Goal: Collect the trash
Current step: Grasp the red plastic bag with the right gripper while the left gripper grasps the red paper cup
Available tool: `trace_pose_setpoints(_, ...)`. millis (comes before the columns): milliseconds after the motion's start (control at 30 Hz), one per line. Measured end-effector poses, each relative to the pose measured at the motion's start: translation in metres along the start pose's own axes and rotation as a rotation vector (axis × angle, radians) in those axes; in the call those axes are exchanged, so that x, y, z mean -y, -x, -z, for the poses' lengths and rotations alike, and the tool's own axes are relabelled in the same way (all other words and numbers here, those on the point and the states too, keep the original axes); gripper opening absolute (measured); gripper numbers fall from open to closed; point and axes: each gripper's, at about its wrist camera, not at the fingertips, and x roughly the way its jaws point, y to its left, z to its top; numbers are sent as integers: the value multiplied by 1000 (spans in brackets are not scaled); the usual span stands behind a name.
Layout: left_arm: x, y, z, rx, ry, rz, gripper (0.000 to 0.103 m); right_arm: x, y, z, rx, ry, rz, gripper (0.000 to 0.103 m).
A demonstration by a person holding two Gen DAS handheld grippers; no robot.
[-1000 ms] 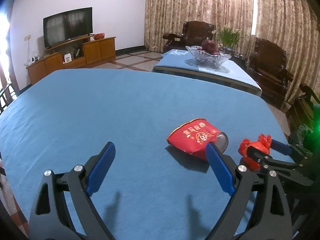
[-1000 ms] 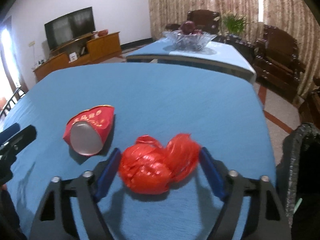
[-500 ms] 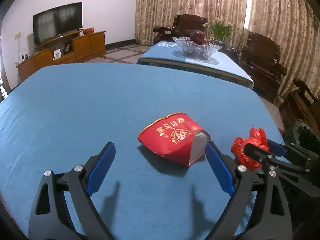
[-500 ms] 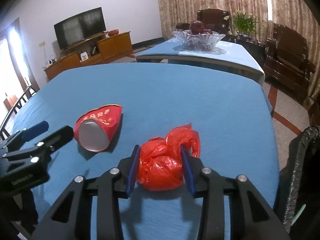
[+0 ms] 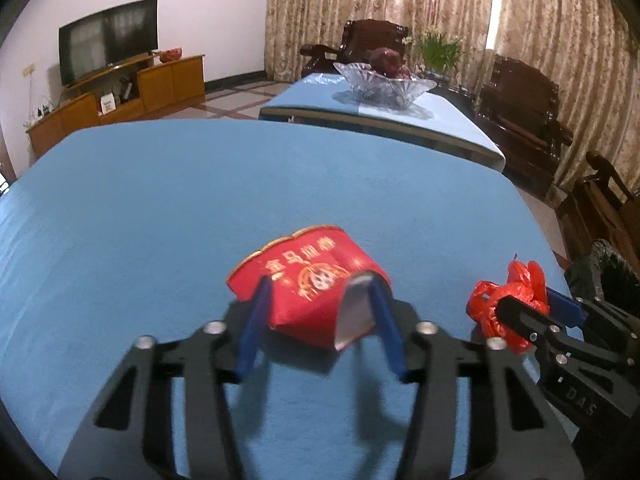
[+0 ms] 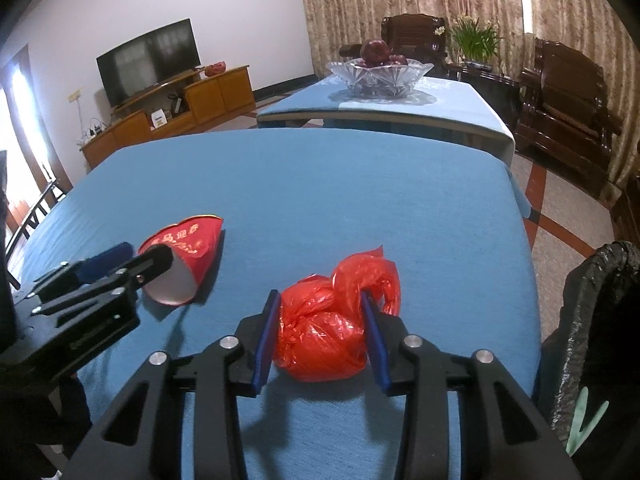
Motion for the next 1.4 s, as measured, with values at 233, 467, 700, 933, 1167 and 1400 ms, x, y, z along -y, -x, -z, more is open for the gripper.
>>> trace_pose_setpoints(233,-4,0,5,-9,18,-12,20,0,-1,0,-1,-3,-1,40)
trace_pose_setpoints(467,-12,15,6,13,36,-22,18,-2,4,-1,14,1,-7,40)
trace_pose_setpoints(700,-7,31,4,36,16,-11,15,-7,20,-7,50,15,-18,40)
trace_pose_setpoints(933,-4,49,3,52,13,17,10,-6,40,-13,81,20,-20,40)
trace_pose_setpoints(1167,6,54,6,52,-17,39,4,-4,43,-8,72,24,-23,40)
trace_pose_setpoints(1400,20,58,25,6,-64,124,9,1,45,3,49,21,-13,40)
